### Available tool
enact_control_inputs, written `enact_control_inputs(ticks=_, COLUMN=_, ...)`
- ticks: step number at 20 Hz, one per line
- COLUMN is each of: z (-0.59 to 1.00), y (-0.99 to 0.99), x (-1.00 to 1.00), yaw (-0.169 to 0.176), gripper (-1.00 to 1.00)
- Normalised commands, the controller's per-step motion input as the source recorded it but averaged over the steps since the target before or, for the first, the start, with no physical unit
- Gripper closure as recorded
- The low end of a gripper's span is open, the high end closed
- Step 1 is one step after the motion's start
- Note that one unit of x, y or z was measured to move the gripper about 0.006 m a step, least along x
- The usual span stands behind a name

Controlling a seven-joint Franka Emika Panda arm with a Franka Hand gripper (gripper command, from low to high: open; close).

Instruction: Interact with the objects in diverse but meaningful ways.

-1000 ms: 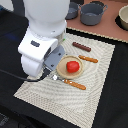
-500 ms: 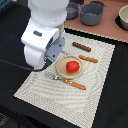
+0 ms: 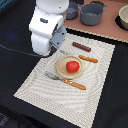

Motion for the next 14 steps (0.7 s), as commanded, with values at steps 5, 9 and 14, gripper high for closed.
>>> enact_control_inputs(ticks=5, z=-0.48, y=0.14, x=-0.95, yaw=-0.042, gripper=1.0)
enact_control_inputs(ticks=9, z=-0.46, y=0.1, x=-0.97, yaw=-0.043, gripper=1.0)
enact_control_inputs(ticks=14, z=-0.3, y=0.04, x=-0.51, yaw=-0.06, gripper=1.0)
